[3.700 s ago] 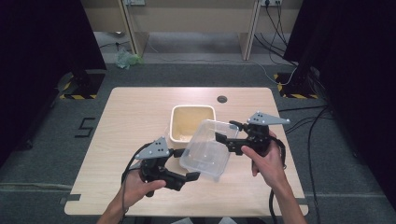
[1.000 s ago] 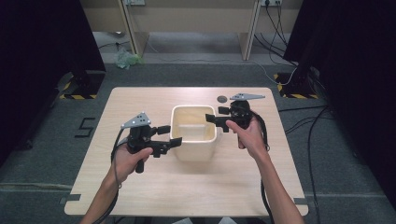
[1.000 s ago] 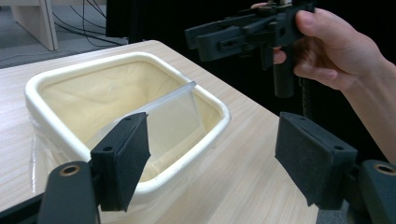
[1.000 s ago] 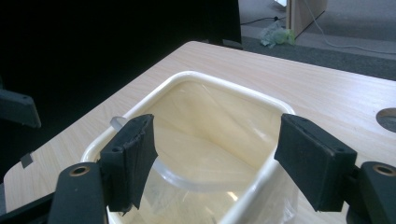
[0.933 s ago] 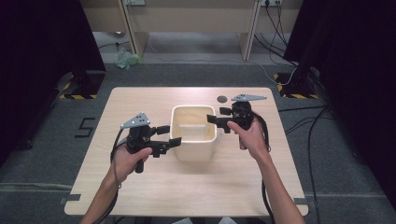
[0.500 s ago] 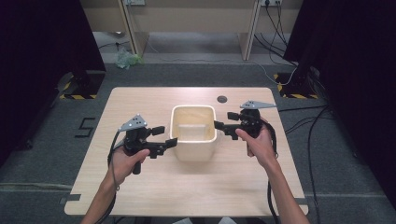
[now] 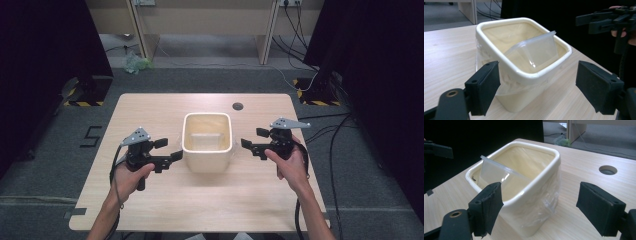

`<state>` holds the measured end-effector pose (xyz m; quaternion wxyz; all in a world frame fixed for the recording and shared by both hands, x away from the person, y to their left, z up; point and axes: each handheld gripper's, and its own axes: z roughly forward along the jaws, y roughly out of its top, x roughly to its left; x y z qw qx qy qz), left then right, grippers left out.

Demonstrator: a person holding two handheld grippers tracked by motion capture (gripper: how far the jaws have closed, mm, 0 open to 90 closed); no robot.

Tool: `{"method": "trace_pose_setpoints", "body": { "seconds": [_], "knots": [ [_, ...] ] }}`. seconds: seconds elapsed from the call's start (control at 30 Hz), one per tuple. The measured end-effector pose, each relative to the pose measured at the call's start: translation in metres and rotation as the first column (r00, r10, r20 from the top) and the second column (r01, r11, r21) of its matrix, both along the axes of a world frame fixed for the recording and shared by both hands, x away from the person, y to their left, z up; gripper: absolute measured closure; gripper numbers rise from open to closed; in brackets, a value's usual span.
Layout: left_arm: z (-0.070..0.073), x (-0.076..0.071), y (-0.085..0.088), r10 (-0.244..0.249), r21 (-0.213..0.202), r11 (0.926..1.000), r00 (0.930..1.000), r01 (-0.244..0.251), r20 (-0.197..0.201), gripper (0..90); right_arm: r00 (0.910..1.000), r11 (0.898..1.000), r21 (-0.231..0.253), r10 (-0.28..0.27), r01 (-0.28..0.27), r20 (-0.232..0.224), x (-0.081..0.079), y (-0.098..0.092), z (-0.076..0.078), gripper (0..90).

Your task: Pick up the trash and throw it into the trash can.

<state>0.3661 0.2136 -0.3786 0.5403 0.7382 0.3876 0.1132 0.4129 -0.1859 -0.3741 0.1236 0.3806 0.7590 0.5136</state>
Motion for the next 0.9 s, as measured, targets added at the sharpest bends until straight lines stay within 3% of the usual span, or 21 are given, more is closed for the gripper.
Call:
{"method": "trace_pose_setpoints", "body": {
  "seconds": [0.27,0.5,0.9],
  "knots": [
    [-0.011,-0.002,0.007,0.034,0.018,0.9992,0.9994,-0.034,-0.004,17.6,0.9998,1.0,-0.011,-0.019,0.019,0.007,-0.01,-0.011,-0.008,19.9],
    [-0.028,-0.006,0.013,0.059,0.03,0.9979,0.9981,-0.058,-0.019,16.3,0.9991,0.998,-0.058,-0.029,0.031,0.031,-0.027,-0.019,-0.018,19.1],
    [-0.054,-0.013,0.012,0.068,0.066,0.9957,0.9972,-0.065,-0.032,16.1,0.9977,0.994,-0.1,-0.038,0.043,0.056,-0.047,-0.026,-0.036,18.2]
  ]
}}
